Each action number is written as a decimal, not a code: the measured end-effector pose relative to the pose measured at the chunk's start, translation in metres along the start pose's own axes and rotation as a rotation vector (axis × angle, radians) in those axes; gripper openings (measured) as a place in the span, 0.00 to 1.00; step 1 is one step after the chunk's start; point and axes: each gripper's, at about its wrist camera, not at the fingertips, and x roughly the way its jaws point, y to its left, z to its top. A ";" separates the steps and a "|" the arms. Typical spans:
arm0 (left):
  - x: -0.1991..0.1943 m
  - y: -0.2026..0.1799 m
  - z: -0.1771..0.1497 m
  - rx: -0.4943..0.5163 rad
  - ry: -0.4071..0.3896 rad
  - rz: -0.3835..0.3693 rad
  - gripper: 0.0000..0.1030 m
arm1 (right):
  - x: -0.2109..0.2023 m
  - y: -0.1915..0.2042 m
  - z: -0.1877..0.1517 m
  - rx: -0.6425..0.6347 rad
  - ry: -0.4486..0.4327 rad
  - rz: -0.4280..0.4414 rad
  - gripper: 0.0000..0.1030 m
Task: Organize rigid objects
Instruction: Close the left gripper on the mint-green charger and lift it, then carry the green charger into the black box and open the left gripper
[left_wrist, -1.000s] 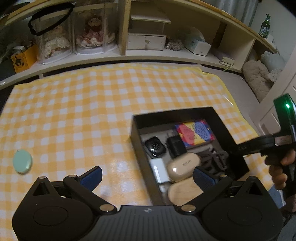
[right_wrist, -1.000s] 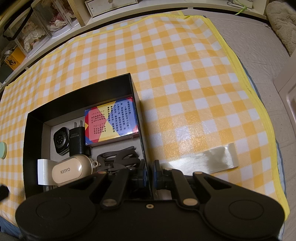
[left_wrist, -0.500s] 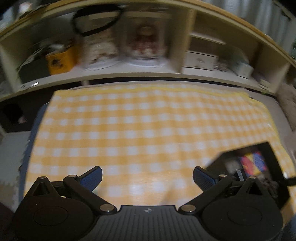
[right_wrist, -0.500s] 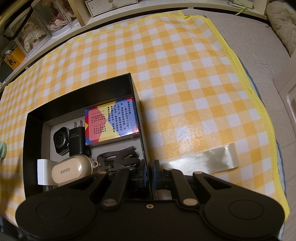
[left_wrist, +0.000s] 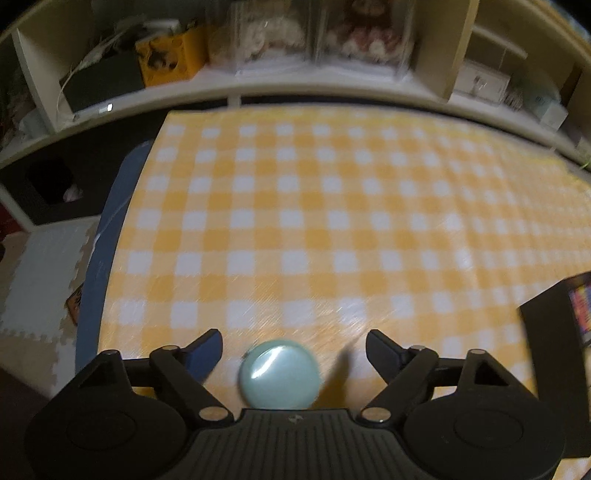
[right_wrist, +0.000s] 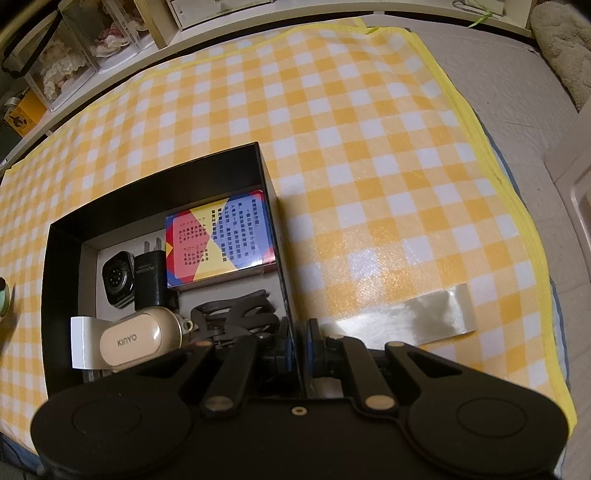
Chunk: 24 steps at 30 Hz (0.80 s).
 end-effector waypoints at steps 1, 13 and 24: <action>0.004 0.003 -0.001 -0.003 0.015 0.002 0.79 | 0.000 0.000 0.000 0.000 0.001 -0.002 0.08; 0.005 -0.006 -0.009 0.076 0.059 0.066 0.49 | 0.002 0.000 0.000 -0.003 0.005 -0.007 0.09; -0.029 -0.029 -0.006 0.042 -0.064 -0.044 0.49 | 0.001 -0.001 0.001 -0.004 0.005 -0.008 0.09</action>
